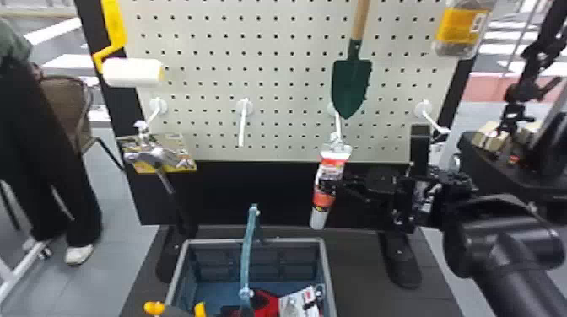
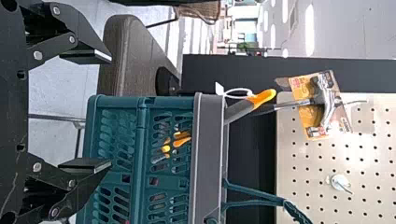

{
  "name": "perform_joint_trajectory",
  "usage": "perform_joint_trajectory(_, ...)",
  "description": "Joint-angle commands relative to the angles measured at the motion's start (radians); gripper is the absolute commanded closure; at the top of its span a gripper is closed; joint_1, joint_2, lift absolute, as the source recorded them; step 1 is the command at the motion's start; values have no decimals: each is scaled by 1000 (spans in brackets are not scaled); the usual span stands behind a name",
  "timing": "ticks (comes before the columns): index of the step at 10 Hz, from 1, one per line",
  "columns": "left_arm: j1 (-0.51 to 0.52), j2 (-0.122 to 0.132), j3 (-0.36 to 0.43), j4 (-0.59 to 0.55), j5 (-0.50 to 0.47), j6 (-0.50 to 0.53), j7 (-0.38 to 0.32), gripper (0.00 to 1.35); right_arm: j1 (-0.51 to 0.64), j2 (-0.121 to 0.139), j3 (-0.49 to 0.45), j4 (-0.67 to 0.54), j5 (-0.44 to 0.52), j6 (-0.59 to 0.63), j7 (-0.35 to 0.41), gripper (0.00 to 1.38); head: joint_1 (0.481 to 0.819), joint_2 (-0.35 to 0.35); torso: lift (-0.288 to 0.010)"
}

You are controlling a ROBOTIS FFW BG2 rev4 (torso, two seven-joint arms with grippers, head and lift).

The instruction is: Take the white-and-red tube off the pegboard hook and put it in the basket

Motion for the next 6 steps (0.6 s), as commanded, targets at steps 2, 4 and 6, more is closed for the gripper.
perform_joint_trajectory(2, 0, -3, 1, 0, 2, 1, 0, 481, 40, 9, 0, -81, -5, 25, -7, 1082, 549, 0, -100)
perform_joint_trajectory(4, 0, -3, 0, 0, 5, 4, 0, 481, 107, 20, 2, -150, -48, 31, -45, 1082, 549, 0, -100)
perform_joint_trajectory(6, -2, -3, -2, 0, 5, 4, 0, 481, 201, 43, 0, -226, -104, 20, -120, 1082, 549, 0, -100)
